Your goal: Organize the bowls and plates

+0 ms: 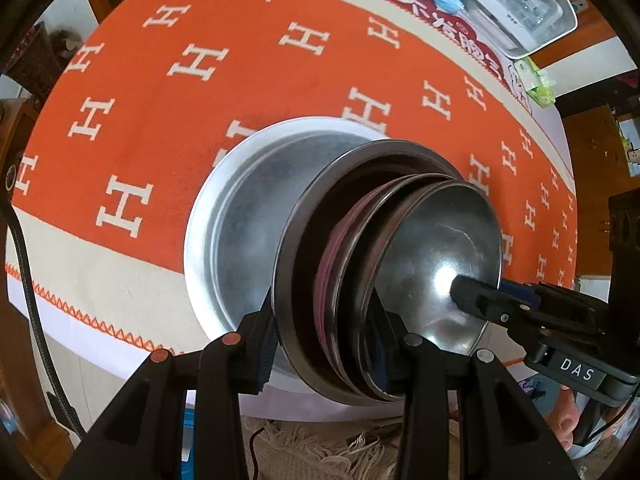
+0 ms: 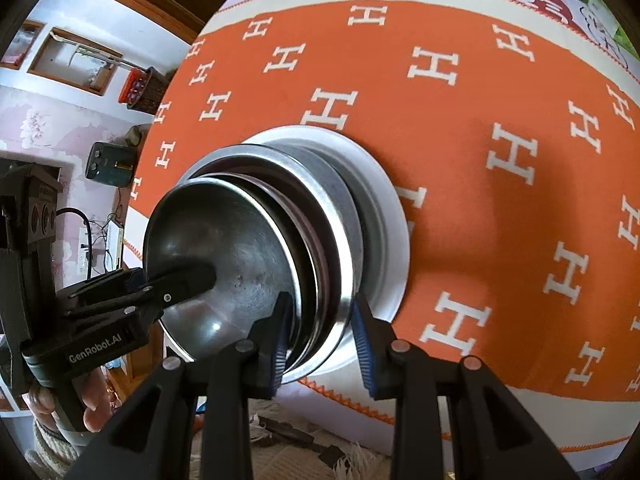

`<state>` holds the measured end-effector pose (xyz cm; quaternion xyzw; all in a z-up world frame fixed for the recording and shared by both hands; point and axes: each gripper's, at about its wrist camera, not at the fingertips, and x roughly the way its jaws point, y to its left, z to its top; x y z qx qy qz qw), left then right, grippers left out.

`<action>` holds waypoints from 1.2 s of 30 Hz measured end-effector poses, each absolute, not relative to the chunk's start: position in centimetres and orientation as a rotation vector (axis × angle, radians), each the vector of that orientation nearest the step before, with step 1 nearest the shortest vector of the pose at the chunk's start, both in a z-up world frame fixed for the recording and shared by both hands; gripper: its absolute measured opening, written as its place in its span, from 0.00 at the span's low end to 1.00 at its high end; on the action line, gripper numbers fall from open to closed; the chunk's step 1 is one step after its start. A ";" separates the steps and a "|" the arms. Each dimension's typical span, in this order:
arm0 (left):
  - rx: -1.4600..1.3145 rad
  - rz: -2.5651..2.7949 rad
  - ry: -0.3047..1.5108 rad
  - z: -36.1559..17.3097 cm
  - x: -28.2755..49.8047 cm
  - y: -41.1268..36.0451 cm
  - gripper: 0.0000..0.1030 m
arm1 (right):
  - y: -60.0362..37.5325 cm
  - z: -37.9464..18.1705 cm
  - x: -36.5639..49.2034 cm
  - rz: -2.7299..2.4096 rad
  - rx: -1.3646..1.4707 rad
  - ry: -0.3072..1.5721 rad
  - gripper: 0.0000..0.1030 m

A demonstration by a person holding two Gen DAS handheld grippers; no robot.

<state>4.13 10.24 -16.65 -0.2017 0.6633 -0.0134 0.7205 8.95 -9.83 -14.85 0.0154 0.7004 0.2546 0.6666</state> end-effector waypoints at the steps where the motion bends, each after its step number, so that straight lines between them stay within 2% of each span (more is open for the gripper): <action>1: -0.446 -0.036 1.473 -17.1 4.3 10.5 0.36 | -9.7 -15.1 9.0 0.568 0.036 1.586 0.29; 16: -0.407 -0.079 1.507 -18.5 5.6 11.1 0.38 | -9.0 -16.0 9.1 0.507 0.060 1.604 0.29; 25: -0.331 -0.069 1.508 -18.5 5.4 10.4 0.45 | -8.5 -15.7 8.6 0.525 0.033 1.590 0.31; 32: -0.244 -0.065 1.444 -16.6 5.4 9.5 0.72 | -8.5 -14.9 7.9 0.528 -0.005 1.522 0.39; 36: -0.229 -0.063 1.421 -15.6 5.4 9.3 0.76 | -9.2 -14.3 7.8 0.534 0.021 1.502 0.40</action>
